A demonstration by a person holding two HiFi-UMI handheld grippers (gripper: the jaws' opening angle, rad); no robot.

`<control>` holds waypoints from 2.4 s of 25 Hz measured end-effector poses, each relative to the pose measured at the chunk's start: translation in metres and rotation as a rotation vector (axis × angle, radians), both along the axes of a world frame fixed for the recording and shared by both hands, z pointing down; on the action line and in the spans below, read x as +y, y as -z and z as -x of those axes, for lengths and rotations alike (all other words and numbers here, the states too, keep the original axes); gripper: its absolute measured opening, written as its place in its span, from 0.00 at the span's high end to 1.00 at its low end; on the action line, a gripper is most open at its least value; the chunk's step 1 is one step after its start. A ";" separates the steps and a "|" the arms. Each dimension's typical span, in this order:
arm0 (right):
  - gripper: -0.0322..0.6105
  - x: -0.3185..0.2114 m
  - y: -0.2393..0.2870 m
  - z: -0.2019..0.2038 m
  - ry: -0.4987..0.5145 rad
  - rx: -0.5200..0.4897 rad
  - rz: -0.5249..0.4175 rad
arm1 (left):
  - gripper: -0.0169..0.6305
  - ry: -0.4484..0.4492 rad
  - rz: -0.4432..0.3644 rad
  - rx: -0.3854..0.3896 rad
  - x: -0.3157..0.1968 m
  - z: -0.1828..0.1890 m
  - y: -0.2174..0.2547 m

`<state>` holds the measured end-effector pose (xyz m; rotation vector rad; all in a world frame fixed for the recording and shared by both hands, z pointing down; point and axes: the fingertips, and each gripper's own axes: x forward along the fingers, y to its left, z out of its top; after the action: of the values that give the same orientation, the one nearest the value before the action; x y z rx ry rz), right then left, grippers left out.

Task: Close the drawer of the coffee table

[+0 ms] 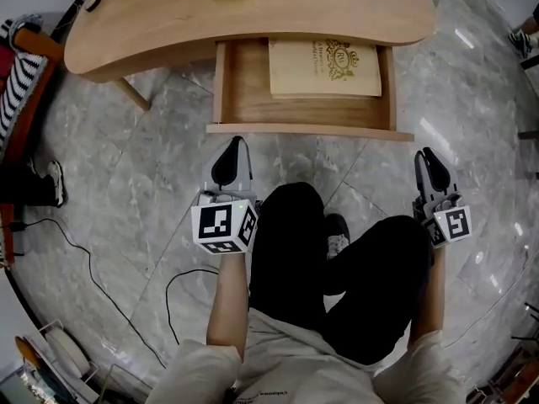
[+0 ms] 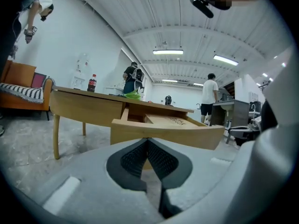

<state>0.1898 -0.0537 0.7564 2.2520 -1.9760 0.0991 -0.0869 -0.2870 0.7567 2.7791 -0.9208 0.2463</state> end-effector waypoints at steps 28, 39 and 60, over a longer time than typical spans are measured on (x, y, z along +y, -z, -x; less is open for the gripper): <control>0.77 -0.032 -0.008 0.014 0.031 0.078 0.087 | 0.96 -0.036 0.016 0.048 0.010 -0.021 -0.012; 0.77 -0.034 0.006 0.012 0.043 0.032 0.030 | 0.96 -0.061 -0.012 0.073 0.009 -0.022 0.005; 0.77 -0.069 0.019 -0.025 -0.005 -0.034 0.024 | 0.96 -0.071 -0.017 0.099 -0.022 -0.052 0.016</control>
<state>0.2145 -0.1228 0.7379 2.2552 -1.9752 0.1626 -0.0352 -0.3094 0.7403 2.8144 -0.8065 0.1108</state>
